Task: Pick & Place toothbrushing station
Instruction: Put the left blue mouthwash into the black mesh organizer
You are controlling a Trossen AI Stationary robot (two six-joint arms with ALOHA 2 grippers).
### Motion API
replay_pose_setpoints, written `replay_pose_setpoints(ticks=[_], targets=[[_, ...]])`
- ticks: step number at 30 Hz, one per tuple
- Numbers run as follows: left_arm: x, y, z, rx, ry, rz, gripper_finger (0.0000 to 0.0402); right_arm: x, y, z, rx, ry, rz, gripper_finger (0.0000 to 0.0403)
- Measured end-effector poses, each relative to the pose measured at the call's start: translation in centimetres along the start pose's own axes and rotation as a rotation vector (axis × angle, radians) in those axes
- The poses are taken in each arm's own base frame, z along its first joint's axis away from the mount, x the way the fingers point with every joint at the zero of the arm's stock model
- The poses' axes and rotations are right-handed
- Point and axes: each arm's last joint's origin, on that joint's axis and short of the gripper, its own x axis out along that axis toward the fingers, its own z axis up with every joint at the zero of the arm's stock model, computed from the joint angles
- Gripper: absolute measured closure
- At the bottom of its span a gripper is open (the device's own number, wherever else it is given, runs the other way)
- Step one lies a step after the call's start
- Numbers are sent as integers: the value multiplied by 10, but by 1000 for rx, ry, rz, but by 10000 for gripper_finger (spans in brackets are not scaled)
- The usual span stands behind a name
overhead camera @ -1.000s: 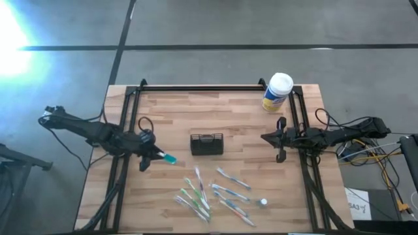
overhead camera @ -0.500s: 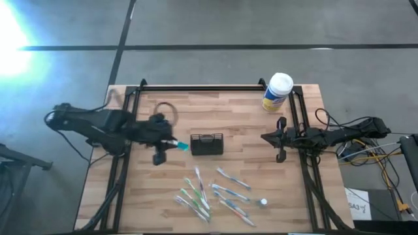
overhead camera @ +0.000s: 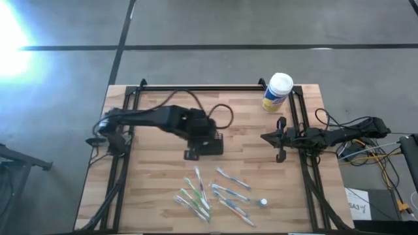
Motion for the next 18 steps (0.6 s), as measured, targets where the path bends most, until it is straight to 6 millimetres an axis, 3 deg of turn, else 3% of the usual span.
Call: replay_pose_setpoints(ticks=[11,18], targets=[[46,13,2,24,102,-11,304,0,0,0,0,0,0,394],[71,10,-4,40,123,-59,304,0,0,0,-7,0,0,394]])
